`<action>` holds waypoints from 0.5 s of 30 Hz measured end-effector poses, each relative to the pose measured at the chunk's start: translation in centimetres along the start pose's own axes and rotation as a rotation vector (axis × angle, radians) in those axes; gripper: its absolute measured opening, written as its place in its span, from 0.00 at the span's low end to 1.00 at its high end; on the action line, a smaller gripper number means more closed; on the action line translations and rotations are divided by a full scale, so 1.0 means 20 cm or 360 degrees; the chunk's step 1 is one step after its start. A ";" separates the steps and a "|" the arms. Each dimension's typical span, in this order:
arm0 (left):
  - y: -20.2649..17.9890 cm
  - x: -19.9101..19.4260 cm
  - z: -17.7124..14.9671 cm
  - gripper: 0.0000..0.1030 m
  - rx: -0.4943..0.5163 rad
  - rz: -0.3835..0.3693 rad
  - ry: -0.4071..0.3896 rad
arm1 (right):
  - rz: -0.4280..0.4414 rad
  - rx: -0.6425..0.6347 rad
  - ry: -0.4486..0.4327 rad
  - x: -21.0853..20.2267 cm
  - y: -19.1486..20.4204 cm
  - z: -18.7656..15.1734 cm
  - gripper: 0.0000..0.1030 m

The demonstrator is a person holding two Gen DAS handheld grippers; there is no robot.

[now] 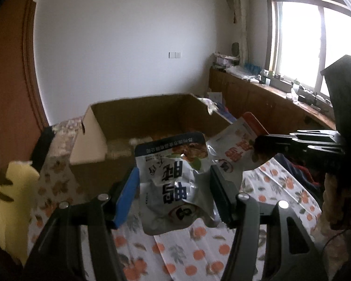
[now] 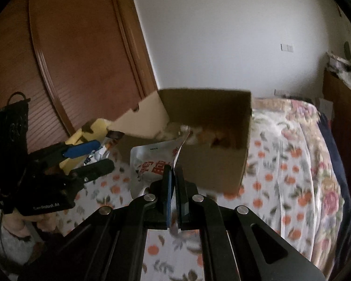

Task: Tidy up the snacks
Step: 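Lift the blue-print sachet with the left tool while the right tool lifts the red-print sachet toward the box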

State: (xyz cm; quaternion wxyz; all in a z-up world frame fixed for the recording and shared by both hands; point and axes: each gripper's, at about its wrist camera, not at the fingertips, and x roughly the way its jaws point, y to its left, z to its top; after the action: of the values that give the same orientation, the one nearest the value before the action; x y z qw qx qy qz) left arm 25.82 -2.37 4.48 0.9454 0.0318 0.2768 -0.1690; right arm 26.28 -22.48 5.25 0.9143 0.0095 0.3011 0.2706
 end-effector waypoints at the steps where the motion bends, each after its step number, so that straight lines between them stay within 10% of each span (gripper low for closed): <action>1: 0.01 0.01 0.02 0.58 0.0002 -0.0002 -0.0005 | 0.0002 -0.0002 -0.0011 0.01 0.00 0.02 0.00; 15: 0.32 0.36 0.33 0.58 -0.0039 0.0022 -0.0039 | -0.0010 0.0101 -0.0040 0.36 -0.20 0.29 0.01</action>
State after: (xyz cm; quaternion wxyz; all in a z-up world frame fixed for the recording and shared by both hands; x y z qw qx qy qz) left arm 37.08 0.54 6.10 0.9502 0.0199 0.2671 -0.1595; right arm 36.40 -21.43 5.37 0.9181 0.0408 0.2980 0.2580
